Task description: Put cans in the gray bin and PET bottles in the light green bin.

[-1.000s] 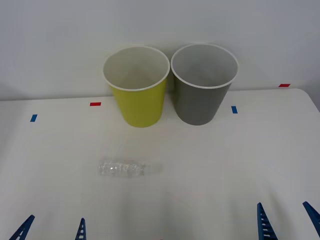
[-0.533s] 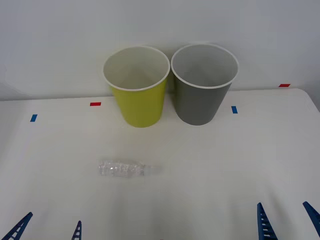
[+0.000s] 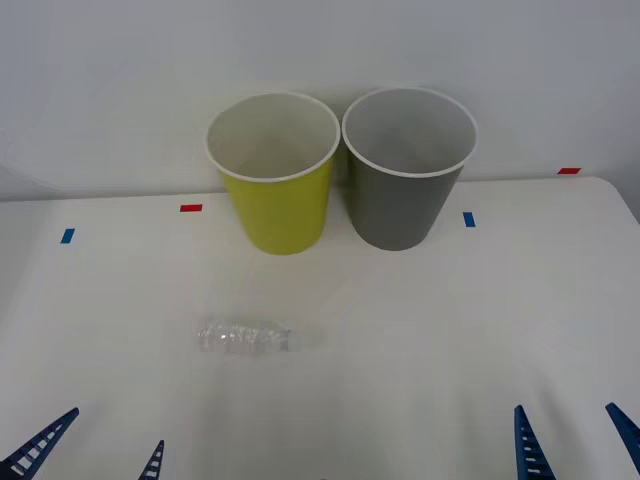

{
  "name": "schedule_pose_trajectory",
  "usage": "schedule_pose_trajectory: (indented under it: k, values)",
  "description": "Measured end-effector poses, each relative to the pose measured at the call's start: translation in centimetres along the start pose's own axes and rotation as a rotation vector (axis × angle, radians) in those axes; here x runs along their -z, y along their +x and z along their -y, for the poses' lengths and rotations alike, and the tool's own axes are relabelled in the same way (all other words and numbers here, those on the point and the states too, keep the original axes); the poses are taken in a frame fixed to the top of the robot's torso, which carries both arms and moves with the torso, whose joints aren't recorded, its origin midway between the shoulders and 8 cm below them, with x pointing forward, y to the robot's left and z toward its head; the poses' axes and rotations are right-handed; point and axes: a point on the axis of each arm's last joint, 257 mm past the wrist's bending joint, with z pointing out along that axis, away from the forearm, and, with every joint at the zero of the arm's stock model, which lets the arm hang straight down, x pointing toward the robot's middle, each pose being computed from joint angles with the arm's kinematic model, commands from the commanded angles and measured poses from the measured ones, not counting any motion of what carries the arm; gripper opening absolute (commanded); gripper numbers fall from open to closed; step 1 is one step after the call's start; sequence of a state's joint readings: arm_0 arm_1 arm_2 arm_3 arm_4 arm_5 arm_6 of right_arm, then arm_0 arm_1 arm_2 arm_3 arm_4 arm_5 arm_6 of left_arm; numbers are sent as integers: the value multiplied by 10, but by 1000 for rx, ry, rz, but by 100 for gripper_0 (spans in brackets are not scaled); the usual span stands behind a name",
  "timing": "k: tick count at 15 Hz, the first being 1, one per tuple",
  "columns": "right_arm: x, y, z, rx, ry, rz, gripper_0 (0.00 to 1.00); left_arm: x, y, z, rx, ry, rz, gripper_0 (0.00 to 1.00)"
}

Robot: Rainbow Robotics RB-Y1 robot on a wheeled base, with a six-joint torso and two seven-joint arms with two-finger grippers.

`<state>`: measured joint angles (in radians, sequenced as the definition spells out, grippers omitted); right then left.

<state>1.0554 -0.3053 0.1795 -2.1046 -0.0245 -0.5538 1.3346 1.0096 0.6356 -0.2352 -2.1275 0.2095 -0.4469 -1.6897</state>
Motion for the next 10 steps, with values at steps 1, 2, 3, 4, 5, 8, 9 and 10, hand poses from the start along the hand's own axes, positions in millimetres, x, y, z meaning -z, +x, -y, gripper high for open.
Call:
schedule_pose_trajectory:
  k: [1,2,3,4,5,8,9,10]
  values:
    - [0,0,0,0,0,0,100,-8,1,-1,-20,28,-7,100]
    - [0,0,0,0,0,0,100,-15,1,-3,-36,50,-9,100]
    - [0,0,0,0,0,0,100,-21,0,-4,-54,71,-12,100]
    - [0,0,0,0,0,0,100,-27,0,-6,-74,93,-19,100]
    - [0,0,0,0,0,0,100,-31,1,-6,-96,114,-26,100]
    - [0,0,0,0,0,0,100,-38,4,-2,-149,175,-84,100]
    - [0,0,0,0,0,0,100,-42,3,0,-171,197,-104,100]
    - [0,0,0,0,0,0,100,-45,2,0,-196,217,-118,100]
